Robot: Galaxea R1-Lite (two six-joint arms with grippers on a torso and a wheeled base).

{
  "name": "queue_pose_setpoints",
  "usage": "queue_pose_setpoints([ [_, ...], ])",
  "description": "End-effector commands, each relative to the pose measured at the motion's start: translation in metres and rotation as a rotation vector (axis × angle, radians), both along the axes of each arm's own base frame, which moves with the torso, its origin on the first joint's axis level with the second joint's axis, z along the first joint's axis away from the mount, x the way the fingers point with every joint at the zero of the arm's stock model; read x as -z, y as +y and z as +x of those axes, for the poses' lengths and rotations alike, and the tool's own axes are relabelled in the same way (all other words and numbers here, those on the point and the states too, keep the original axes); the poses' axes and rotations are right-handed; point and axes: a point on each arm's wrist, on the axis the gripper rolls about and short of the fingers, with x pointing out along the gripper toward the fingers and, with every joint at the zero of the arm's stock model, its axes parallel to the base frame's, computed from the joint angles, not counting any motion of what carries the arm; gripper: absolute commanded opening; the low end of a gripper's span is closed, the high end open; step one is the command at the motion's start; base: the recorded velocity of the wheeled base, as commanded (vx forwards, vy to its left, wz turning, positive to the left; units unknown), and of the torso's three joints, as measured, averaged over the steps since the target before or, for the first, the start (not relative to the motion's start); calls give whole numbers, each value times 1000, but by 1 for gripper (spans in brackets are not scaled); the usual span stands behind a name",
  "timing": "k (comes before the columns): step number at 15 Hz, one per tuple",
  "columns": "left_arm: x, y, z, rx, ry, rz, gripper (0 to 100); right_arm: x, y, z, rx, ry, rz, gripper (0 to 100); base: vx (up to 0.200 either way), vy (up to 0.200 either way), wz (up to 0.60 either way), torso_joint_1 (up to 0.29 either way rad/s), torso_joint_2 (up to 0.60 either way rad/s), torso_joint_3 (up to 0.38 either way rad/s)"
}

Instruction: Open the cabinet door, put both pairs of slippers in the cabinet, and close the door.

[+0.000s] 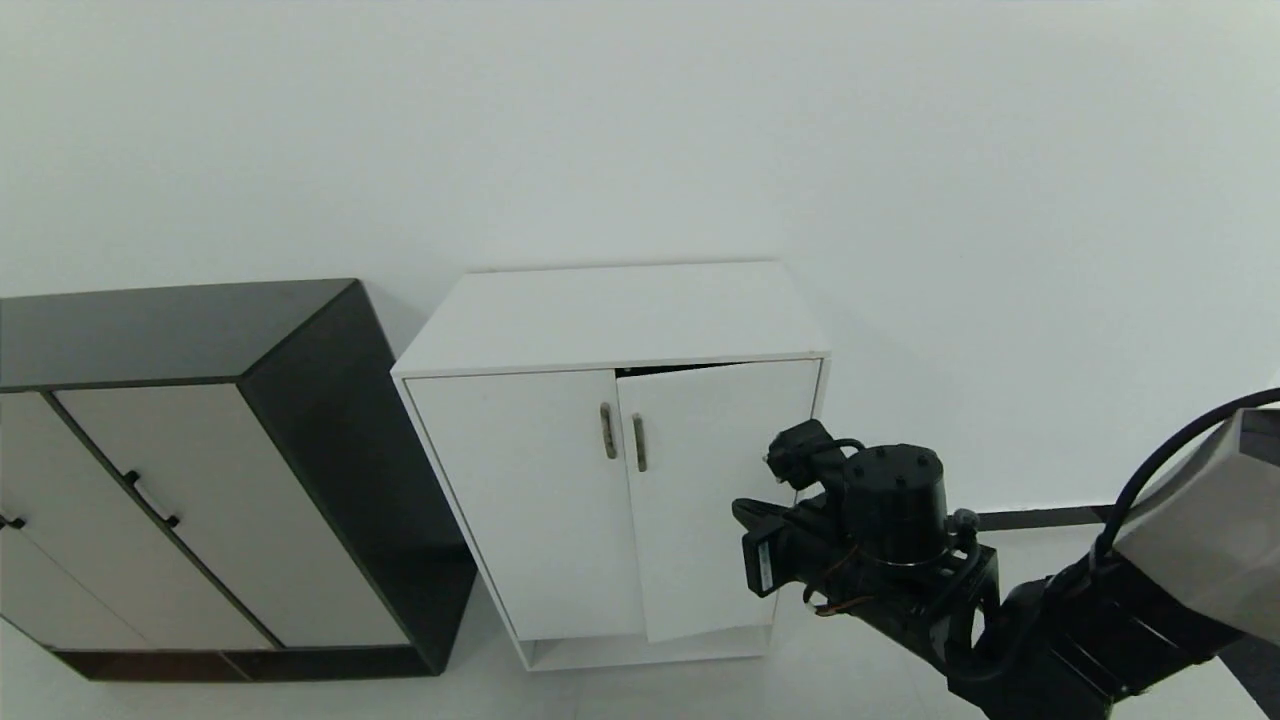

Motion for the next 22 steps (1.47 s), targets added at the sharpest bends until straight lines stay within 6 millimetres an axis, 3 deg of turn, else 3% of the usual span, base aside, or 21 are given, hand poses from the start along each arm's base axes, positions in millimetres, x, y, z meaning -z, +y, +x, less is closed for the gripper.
queue_pose_setpoints([
  [1, 0, 0, 0, 0, 0, 0, 0, 20, -5, -7, -16, 36, -36, 0, 200, 0, 0, 2, 7, 2],
  [3, 0, 0, 0, 0, 0, 1, 0, 31, -6, -9, -42, 31, -24, 0, 200, 0, 0, -7, 5, 2],
  [14, 0, 0, 0, 0, 0, 1, 0, 41, 2, -9, -75, 25, -20, 0, 200, 0, 0, 2, 2, 3],
  [22, 0, 0, 0, 0, 0, 1, 0, 43, 22, 17, -60, -22, 20, 0, 0, 0, 0, 0, 0, 0],
])
